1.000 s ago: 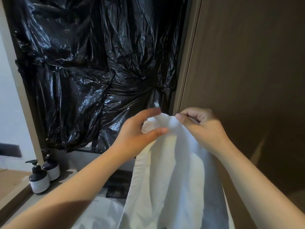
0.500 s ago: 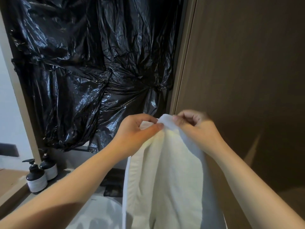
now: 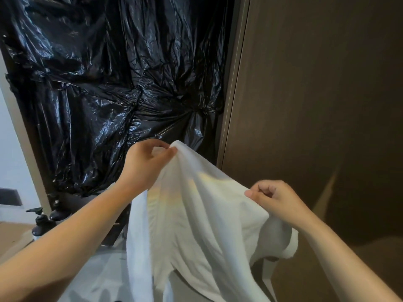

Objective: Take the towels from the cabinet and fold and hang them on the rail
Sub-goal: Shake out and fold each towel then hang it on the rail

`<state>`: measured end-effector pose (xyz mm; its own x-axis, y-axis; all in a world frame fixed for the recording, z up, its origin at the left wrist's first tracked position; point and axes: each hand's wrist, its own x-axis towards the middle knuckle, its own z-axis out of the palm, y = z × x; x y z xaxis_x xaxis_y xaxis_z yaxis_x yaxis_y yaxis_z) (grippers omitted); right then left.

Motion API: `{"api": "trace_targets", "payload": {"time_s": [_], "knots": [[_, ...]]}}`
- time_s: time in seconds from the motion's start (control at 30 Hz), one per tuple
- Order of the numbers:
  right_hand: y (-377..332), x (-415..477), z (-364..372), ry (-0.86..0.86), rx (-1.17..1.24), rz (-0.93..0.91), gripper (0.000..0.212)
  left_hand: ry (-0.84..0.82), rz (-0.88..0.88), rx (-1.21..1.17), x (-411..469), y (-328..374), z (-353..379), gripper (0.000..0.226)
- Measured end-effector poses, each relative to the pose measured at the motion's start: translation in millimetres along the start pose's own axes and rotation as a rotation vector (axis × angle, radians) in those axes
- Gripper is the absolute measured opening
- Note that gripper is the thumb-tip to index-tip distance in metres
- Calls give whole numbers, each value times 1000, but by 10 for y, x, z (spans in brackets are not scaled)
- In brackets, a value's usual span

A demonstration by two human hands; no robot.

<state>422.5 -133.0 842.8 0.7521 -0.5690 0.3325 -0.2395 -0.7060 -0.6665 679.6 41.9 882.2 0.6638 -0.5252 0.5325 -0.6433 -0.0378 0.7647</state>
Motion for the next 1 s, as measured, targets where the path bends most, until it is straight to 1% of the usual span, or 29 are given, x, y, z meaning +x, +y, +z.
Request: {"api": "trace_targets", "payload": {"time_s": [0.07,0.1,0.17,0.23,0.3,0.37,0.43,0.5,0.6,0.73,0.8,0.93,1.0], "knots": [[94,-33,13,79,13,-2,23,-7,23,38,-5,-50,1,14],[107,-27,7,158,10,-35,22,-11,37,58,-6,-72,2,12],[42,15,-52,339,-24,-155,20,-11,64,95,-9,-109,0,10],[-123,82,-175,455,-163,-289,19,5,89,128,-1,-127,-6,10],[-289,150,-294,498,-427,-386,22,40,93,134,13,-136,-18,9],[-410,193,-363,501,-591,-431,28,65,99,152,15,-136,-31,8],[-478,217,-390,488,-638,-425,34,64,116,191,1,-143,-34,7],[-509,228,-371,463,-631,-403,36,77,136,203,-35,-144,-48,9],[-562,239,-316,439,-554,-397,28,73,195,148,-135,-46,-71,15],[-713,252,-224,359,-474,-441,28,-29,291,-3,-289,235,-27,18],[-793,259,-186,326,-413,-459,28,-102,300,-55,-330,337,14,23],[-935,264,-136,280,-302,-503,24,-276,245,-71,-309,415,130,43],[-998,257,-127,270,-253,-532,19,-347,196,-172,-288,436,177,51]]}}
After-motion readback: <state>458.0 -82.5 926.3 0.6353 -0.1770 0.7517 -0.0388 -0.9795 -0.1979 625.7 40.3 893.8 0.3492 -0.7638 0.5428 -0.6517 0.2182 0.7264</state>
